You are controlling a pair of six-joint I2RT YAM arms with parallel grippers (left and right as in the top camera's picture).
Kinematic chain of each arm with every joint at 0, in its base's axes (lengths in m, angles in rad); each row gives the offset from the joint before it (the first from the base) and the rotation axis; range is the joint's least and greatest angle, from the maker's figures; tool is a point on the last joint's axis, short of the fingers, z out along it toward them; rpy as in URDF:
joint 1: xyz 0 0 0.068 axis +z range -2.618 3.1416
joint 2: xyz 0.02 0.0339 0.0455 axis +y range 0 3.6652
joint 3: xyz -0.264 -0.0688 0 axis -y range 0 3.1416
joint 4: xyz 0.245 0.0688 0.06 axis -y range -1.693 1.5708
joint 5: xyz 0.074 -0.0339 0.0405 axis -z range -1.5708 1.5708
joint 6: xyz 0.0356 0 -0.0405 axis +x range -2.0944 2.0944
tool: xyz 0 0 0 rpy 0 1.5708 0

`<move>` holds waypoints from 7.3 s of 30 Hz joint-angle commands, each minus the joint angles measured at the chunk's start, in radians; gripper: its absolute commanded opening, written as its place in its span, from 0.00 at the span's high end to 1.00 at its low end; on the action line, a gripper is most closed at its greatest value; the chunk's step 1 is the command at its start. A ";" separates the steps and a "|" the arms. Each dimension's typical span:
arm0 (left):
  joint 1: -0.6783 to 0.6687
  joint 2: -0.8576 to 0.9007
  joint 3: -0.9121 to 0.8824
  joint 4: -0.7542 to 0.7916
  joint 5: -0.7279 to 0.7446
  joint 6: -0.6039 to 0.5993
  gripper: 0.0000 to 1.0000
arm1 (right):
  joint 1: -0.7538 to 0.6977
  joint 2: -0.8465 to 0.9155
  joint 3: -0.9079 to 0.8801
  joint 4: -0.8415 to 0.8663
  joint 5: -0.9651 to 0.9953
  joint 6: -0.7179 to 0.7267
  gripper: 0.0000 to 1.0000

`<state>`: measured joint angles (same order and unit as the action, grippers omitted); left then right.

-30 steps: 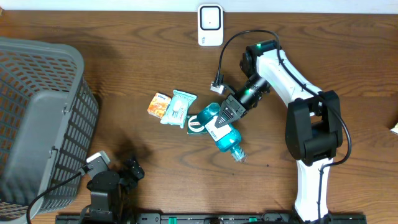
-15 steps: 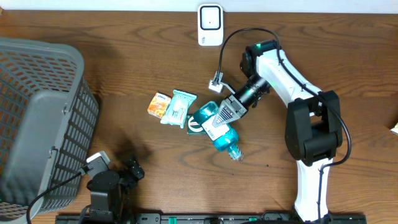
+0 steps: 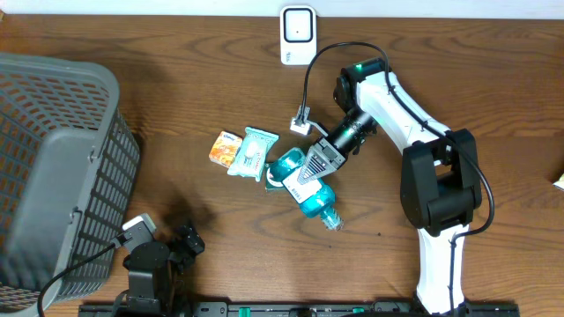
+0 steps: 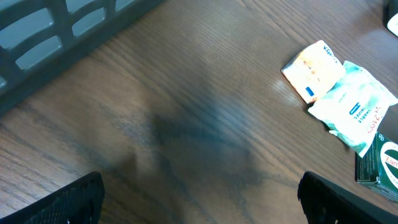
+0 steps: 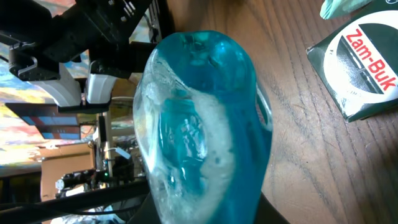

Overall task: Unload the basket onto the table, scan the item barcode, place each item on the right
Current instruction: 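Lift the teal Listerine bottle and turn it toward the scanner, then hold the bottle's label up against the white scanner, then carry the Listerine bottle off to the right past the scanner, then move the right gripper left to the dark green Zam-Buk box, then close the right gripper on the Zam-Buk box and lift it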

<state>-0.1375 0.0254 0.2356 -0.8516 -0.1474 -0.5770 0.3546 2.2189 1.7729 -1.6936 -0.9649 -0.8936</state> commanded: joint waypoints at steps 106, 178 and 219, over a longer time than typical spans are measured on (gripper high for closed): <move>0.003 -0.002 -0.004 -0.063 -0.029 0.003 0.02 | -0.240 0.050 0.293 0.453 0.810 1.226 0.01; 0.003 -0.002 -0.004 -0.063 -0.029 0.003 0.02 | 0.412 -0.069 0.008 0.610 1.153 1.233 0.01; 0.003 -0.002 -0.004 -0.063 -0.029 0.003 0.02 | 0.403 -0.070 -0.311 0.819 0.640 1.415 0.99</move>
<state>-0.1375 0.0254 0.2359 -0.8520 -0.1474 -0.5770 0.7254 2.1197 1.4868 -0.8734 -0.1608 0.5789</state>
